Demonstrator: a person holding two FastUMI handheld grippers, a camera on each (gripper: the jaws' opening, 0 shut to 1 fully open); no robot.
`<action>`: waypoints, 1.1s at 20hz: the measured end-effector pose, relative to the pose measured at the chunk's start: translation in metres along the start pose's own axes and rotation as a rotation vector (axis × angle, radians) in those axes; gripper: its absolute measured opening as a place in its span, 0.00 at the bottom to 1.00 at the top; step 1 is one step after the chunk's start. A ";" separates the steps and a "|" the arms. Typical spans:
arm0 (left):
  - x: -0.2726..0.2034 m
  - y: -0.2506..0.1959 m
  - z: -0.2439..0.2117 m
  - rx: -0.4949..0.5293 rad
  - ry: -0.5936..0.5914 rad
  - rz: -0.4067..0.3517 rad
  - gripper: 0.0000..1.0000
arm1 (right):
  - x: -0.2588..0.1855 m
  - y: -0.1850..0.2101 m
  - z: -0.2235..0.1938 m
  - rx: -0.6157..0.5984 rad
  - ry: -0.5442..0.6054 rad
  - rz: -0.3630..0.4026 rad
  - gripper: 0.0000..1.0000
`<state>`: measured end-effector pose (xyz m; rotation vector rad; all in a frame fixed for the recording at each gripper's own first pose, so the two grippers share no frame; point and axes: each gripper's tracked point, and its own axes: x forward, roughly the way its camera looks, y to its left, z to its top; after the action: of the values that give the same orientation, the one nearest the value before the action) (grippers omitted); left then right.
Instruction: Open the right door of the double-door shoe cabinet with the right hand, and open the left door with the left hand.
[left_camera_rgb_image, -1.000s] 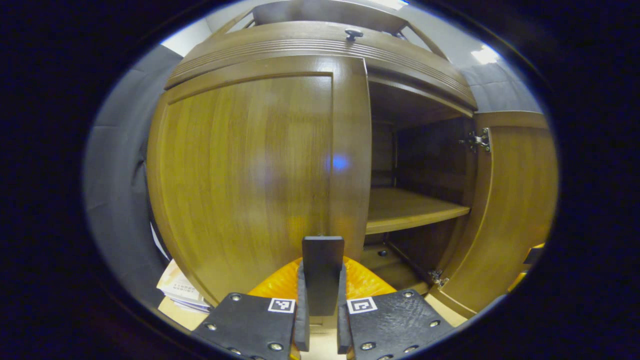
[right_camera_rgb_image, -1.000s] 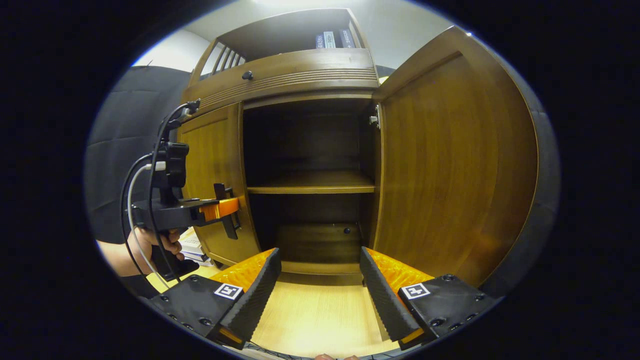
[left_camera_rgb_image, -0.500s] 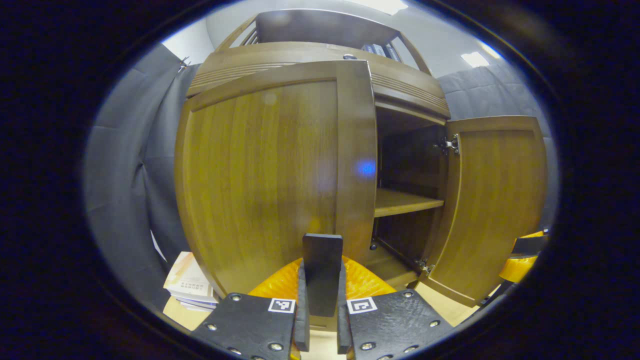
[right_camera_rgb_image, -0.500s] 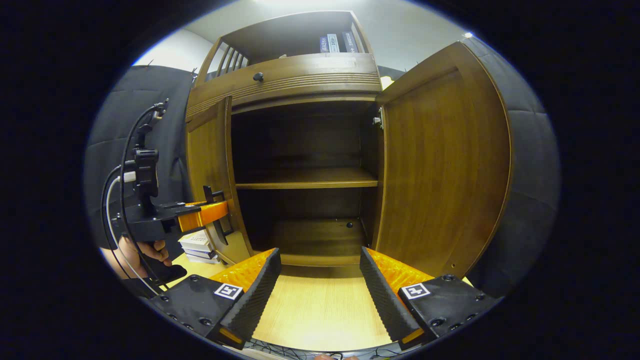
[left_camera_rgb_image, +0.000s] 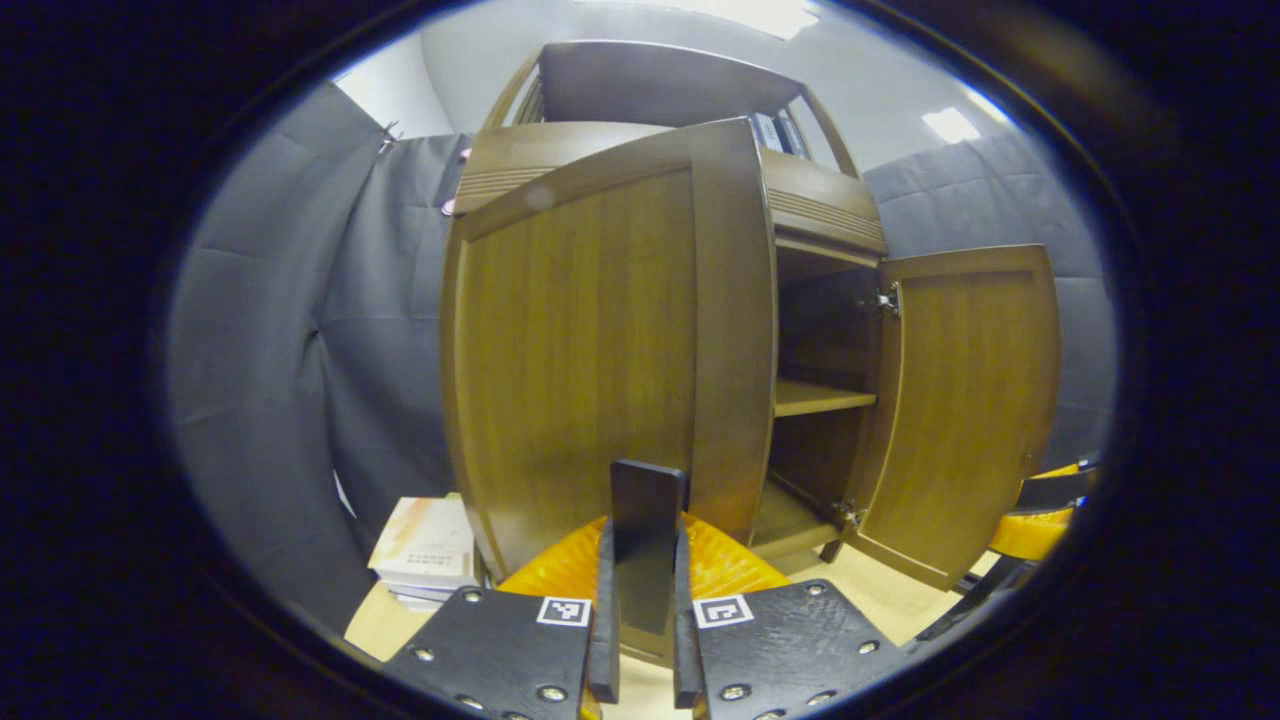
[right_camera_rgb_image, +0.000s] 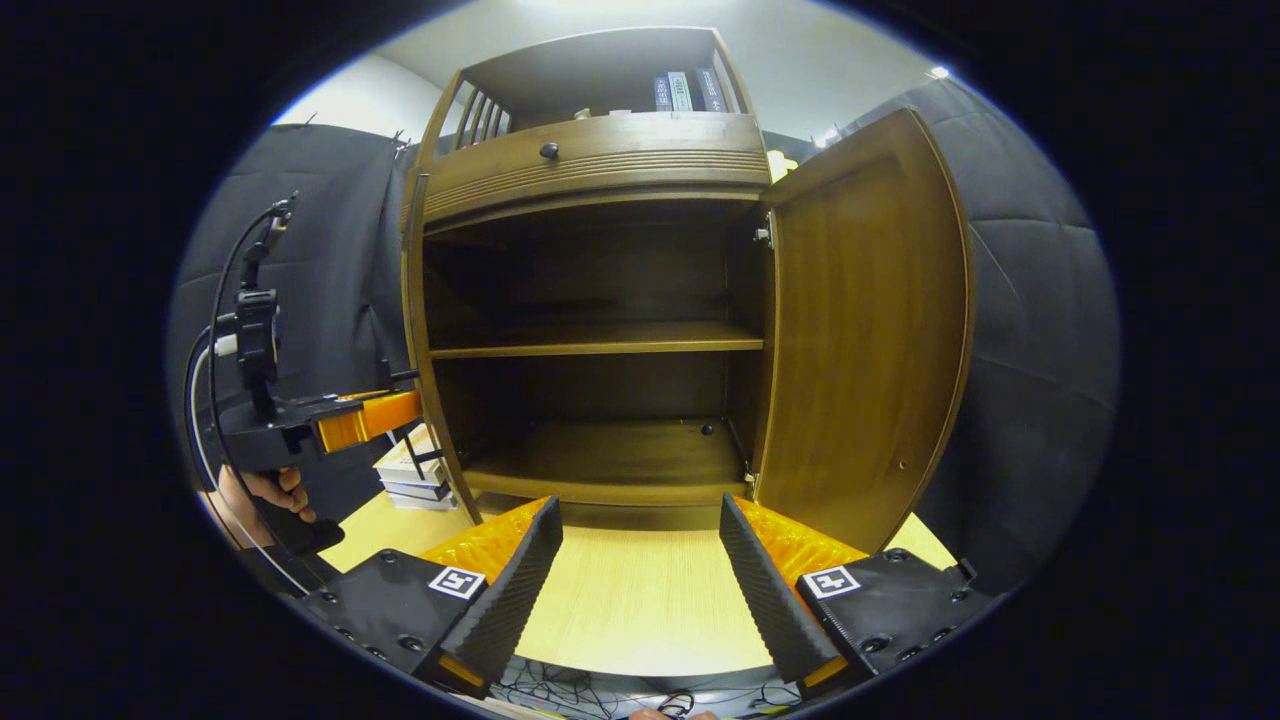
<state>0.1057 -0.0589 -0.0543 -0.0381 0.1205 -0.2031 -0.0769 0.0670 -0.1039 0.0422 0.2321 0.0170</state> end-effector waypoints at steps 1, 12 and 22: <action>-0.008 0.007 0.000 0.004 -0.002 0.009 0.24 | -0.003 0.002 -0.002 0.003 -0.002 -0.001 0.97; -0.068 0.086 -0.005 0.030 -0.033 0.014 0.21 | -0.019 0.011 0.006 0.015 -0.030 -0.007 0.96; -0.077 0.181 -0.010 0.020 -0.037 0.025 0.08 | -0.031 -0.002 0.016 -0.012 -0.018 -0.046 0.96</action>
<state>0.0654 0.1336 -0.0644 -0.0199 0.0824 -0.1784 -0.1035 0.0637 -0.0815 0.0247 0.2148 -0.0278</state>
